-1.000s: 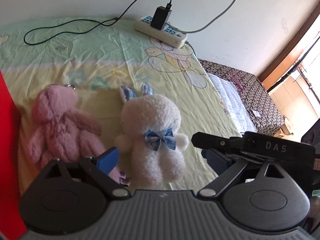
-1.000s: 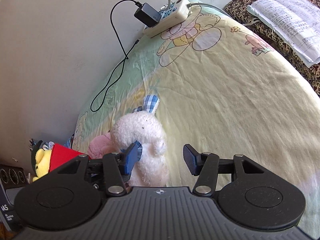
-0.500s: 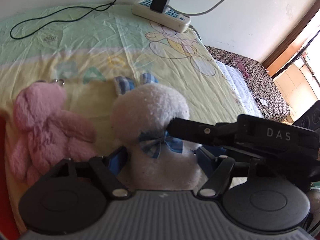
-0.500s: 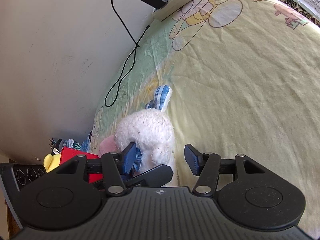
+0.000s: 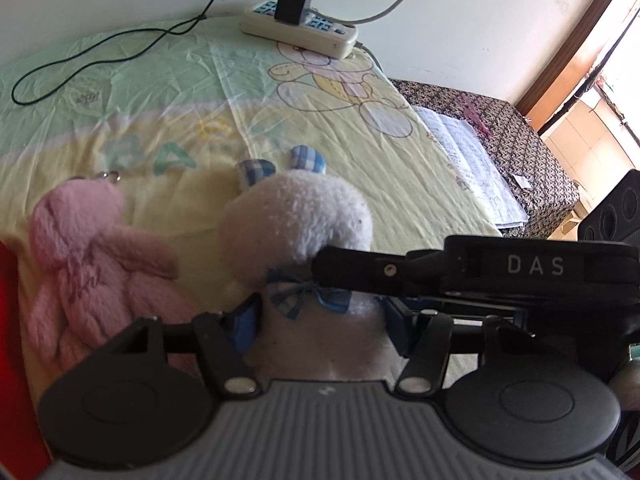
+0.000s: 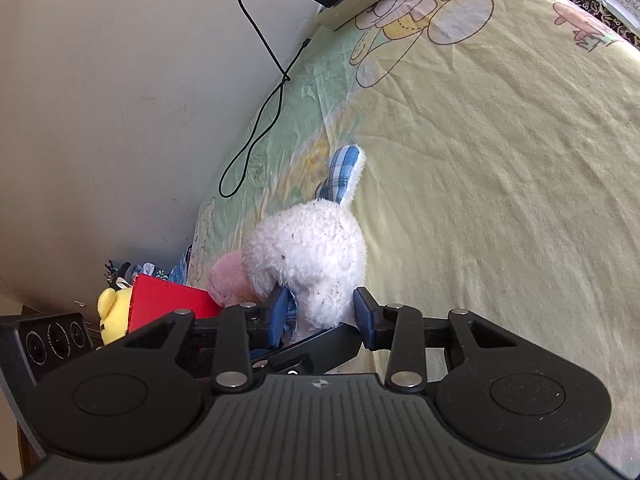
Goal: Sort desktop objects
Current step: 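Close the right gripper on the white rabbit plush's body, then lift the white rabbit with the right gripper and carry it over the box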
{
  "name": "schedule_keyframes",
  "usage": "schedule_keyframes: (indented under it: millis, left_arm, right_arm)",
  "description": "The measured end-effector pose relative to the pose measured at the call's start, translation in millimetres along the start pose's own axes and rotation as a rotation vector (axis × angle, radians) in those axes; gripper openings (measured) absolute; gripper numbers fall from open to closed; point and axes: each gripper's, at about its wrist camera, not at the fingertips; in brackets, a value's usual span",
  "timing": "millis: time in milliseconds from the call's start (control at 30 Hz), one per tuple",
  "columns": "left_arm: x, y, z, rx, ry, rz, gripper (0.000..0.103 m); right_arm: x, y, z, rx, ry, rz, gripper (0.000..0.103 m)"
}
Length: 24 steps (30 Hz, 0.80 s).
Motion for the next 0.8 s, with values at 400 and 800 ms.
schedule_keyframes:
  millis: [400, 800]
  left_arm:
    - [-37, 27, 24, 0.057, 0.041, 0.028, 0.062]
    - [-100, 33, 51, 0.064, 0.141, 0.017, 0.061]
  right_arm:
    - [-40, -20, 26, -0.067, 0.025, 0.018, 0.039]
    - [-67, -70, 67, -0.255, 0.089, 0.003, 0.039]
Point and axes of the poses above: each gripper's, at about its wrist camera, not at the fingertips, and x roughly the way its jaws point, y to its right, z to its underside, and after that the axes turned 2 degrees about y, right-handed
